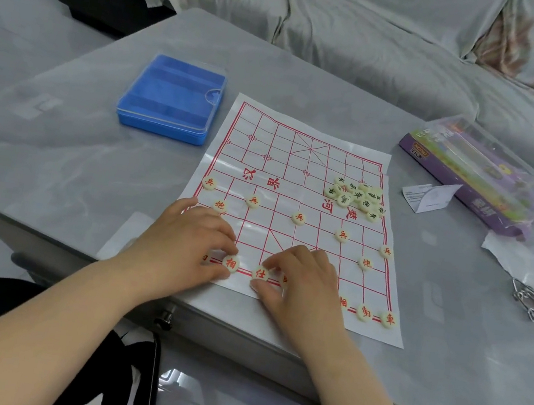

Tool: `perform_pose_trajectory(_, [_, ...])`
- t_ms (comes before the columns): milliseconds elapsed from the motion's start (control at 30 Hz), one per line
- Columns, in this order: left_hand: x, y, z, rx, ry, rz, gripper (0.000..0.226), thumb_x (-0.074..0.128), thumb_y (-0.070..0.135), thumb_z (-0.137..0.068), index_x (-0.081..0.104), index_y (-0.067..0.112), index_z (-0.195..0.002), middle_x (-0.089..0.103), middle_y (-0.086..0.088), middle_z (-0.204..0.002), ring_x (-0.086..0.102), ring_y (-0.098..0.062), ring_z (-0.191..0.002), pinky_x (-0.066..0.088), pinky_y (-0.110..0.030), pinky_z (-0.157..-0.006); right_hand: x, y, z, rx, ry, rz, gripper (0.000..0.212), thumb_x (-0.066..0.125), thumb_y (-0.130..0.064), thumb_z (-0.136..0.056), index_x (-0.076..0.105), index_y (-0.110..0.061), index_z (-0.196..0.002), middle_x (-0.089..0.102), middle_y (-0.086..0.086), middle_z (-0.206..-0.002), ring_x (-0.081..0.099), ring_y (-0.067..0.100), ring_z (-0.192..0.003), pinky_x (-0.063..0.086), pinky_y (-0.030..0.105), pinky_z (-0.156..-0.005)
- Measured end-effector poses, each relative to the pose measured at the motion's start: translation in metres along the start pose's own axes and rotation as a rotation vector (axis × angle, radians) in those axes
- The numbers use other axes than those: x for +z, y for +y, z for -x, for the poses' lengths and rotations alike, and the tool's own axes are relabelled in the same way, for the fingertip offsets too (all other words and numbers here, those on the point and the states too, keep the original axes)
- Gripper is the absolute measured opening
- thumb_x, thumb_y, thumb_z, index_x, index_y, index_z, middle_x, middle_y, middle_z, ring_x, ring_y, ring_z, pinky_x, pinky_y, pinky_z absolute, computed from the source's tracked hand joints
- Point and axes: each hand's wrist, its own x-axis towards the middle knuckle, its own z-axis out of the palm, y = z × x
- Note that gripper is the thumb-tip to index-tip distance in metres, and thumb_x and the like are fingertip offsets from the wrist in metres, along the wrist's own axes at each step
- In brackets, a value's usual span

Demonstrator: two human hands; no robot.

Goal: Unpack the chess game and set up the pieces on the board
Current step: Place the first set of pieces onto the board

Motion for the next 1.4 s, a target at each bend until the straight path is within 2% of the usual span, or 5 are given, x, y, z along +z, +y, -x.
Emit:
perform_pose_trajectory(333, [0.000, 0.002, -0.001, 0.010, 0.004, 0.071, 0.047, 0.050, 0.053, -0.082, 0.044, 0.039, -0.127, 0.038, 0.023, -0.135, 0.025, 0.001, -0.130, -0.001, -0.024, -0.112, -0.027, 0.039, 0.022, 0.115, -0.108, -0.161, 0.038, 0.056, -0.045, -0.079, 0.060, -0.026, -0.111, 0.055, -0.009, -0.116, 0.041, 0.013, -0.112, 0.021, 0.019, -0.090])
perform_pose_trajectory(767, [0.004, 0.021, -0.014, 0.051, 0.005, 0.007, 0.040, 0.050, 0.050, -0.085, 0.048, 0.041, -0.123, 0.042, 0.024, -0.133, 0.029, 0.002, -0.127, -0.002, -0.023, -0.110, -0.014, 0.024, 0.015, 0.095, -0.068, -0.024, 0.033, 0.040, -0.044, -0.067, 0.068, -0.027, -0.074, 0.062, -0.009, -0.073, 0.060, 0.016, -0.066, 0.033, 0.022, -0.062])
perform_pose_trajectory(1000, [0.002, 0.022, -0.013, 0.068, 0.114, 0.103, 0.045, 0.057, 0.052, -0.079, 0.057, 0.030, -0.119, 0.052, 0.016, -0.125, 0.041, -0.008, -0.123, 0.014, -0.026, -0.107, -0.029, 0.044, 0.017, 0.163, -0.042, -0.155, 0.033, 0.050, -0.040, -0.079, 0.065, -0.020, -0.101, 0.059, -0.004, -0.110, 0.048, 0.020, -0.109, 0.023, 0.024, -0.087])
perform_pose_trajectory(1300, [-0.004, 0.009, -0.015, -0.102, 0.177, 0.263, 0.026, 0.056, 0.026, -0.086, 0.060, 0.028, -0.112, 0.052, 0.017, -0.115, 0.042, -0.001, -0.105, 0.028, -0.017, -0.092, -0.071, 0.103, 0.009, 0.392, -0.100, -0.124, 0.012, 0.054, -0.021, -0.089, 0.058, -0.023, -0.100, 0.047, -0.013, -0.096, 0.039, 0.004, -0.085, 0.030, 0.011, -0.066])
perform_pose_trajectory(1400, [-0.019, 0.000, -0.030, -0.154, 0.178, 0.276, 0.023, 0.054, 0.024, -0.088, 0.061, 0.027, -0.110, 0.050, 0.017, -0.110, 0.044, -0.004, -0.102, 0.033, -0.021, -0.092, -0.076, 0.110, -0.014, 0.397, -0.138, -0.121, 0.017, 0.052, -0.021, -0.090, 0.058, -0.021, -0.106, 0.044, -0.012, -0.097, 0.041, 0.005, -0.086, 0.032, 0.014, -0.074])
